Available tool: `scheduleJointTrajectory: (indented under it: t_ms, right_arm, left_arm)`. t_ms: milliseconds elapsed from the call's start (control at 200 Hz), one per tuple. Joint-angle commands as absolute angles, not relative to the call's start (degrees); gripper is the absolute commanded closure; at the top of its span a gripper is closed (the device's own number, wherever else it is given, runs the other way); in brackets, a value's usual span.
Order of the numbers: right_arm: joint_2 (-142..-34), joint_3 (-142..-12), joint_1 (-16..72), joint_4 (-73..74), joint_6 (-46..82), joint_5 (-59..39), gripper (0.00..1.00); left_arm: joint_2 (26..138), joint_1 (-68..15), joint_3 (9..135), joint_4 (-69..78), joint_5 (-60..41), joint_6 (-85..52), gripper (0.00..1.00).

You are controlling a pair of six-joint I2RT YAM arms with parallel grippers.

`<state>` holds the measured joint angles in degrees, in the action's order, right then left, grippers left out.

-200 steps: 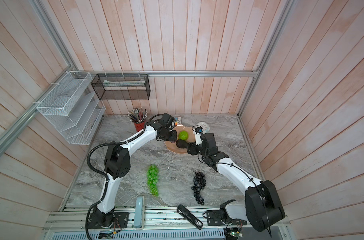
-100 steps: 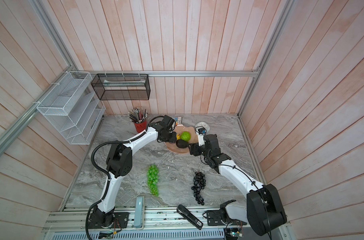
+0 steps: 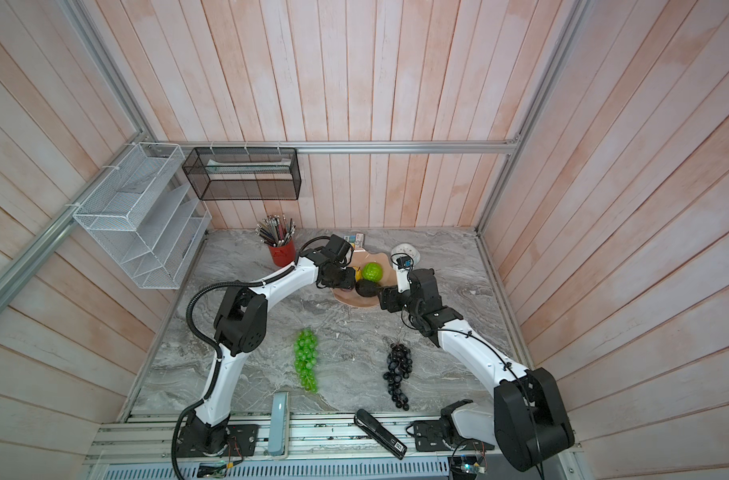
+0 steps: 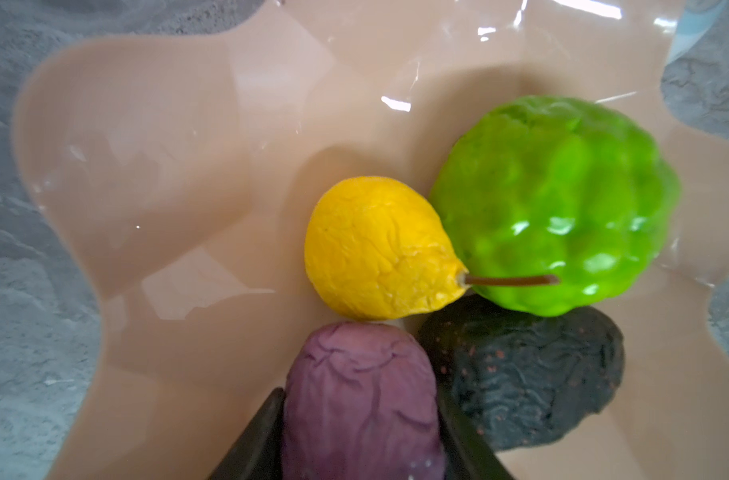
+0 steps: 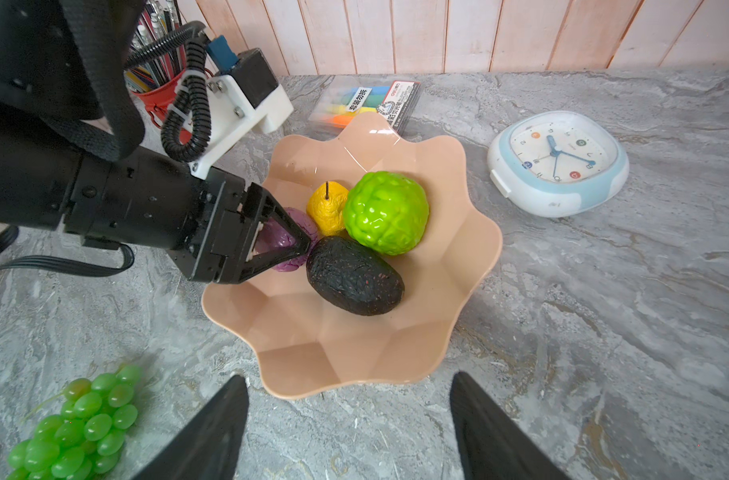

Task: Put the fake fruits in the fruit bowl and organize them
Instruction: 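Carry the purple fig with the left gripper into the bowl beside the pear, then open the left gripper and withdraw while the right gripper reaches the black grapes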

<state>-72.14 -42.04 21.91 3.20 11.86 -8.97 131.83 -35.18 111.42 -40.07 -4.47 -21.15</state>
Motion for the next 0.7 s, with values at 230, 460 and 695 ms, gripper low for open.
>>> scheduleJointTrajectory:
  t_ms: [230, 460, 695]
  right_arm:
    - [-70.9, -42.1, 21.6, 2.2, 12.3, -9.8, 0.23]
    - [-68.3, -42.6, 21.6, -1.2, 12.7, -8.8, 0.24]
    - [-65.1, -40.3, 21.6, -6.9, 15.3, -7.1, 0.26]
  left_arm:
    - [130.4, -35.7, 111.8, -40.6, -4.1, -20.6, 0.33]
    - [125.2, -35.7, 110.1, -41.3, -4.3, -19.7, 0.31]
    - [115.6, -35.8, 100.6, -40.0, -7.6, -17.8, 0.3]
